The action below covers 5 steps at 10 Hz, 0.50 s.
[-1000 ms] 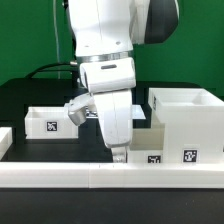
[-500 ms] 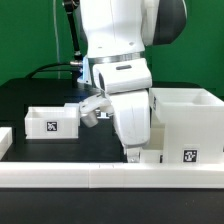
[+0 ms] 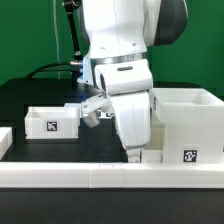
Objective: Assemble drawer
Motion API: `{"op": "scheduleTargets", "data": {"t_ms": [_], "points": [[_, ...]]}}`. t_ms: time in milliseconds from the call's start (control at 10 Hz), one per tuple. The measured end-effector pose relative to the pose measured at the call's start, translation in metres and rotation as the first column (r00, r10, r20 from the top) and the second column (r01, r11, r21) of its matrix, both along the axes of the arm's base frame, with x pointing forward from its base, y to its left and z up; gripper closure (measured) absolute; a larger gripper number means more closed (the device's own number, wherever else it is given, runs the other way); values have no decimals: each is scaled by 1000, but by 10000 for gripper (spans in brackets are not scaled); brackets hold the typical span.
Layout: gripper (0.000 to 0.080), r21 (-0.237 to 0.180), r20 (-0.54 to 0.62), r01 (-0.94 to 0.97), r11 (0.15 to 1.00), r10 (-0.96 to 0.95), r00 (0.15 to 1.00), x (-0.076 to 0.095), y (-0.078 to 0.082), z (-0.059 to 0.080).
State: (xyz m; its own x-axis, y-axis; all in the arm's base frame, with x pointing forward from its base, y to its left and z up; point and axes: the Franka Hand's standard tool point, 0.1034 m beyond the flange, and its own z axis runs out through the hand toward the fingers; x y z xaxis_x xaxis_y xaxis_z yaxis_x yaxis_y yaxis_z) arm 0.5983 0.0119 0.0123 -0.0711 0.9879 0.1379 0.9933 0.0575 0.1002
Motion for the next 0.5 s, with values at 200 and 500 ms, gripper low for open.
{"op": "scheduleTargets", "data": {"t_ms": [200,500], "points": [[150,-5,24,-73,997,74,997,1,10,-4],[150,-9,19,-68,998,68,997,0,14,-4]]}}
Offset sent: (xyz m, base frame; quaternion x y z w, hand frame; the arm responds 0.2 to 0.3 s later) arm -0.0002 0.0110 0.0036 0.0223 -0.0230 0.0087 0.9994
